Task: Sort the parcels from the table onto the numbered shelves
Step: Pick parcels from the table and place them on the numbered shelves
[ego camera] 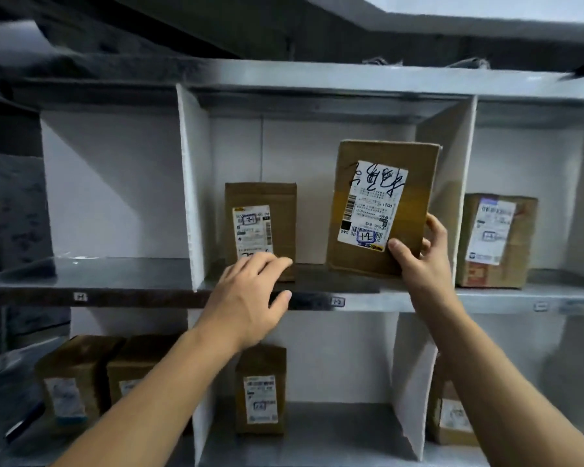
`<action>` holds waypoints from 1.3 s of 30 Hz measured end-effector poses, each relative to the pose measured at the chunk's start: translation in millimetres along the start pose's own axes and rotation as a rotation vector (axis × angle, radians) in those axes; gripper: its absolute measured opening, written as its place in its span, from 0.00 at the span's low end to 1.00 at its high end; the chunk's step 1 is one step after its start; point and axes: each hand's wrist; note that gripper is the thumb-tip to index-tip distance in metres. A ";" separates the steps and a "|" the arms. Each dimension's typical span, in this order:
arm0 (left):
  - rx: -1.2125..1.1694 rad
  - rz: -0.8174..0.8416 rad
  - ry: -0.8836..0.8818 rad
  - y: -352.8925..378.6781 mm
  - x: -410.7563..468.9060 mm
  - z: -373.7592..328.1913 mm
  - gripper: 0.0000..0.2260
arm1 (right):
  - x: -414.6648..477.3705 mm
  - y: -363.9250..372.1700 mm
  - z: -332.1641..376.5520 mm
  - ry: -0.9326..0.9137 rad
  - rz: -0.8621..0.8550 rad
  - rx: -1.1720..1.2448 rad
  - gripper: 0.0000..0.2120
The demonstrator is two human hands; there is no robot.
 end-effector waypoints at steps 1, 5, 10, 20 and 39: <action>0.017 0.007 0.000 3.2 7.1 -3.1 0.22 | 10.3 -3.1 -4.5 0.020 0.010 -0.022 0.31; 0.047 0.052 -0.022 18.5 29.2 -14.6 0.22 | 40.1 -9.2 -23.7 0.080 0.085 -0.130 0.31; 0.082 0.065 -0.050 34.2 39.1 -21.9 0.22 | 55.0 -9.5 -48.7 0.093 0.195 -0.257 0.33; 0.110 0.105 -0.111 46.2 32.6 -32.8 0.22 | 61.7 -12.8 -71.8 0.206 0.182 -0.355 0.36; 0.273 0.312 -0.033 15.4 -38.4 -94.1 0.24 | -60.9 -82.3 -37.4 -0.326 0.440 -0.923 0.18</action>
Point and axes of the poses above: each hand's wrist, its own x-axis towards the middle knuckle, its own y-axis out of the palm, z = x × y, and after that the axes turned 7 degrees about x, right-handed
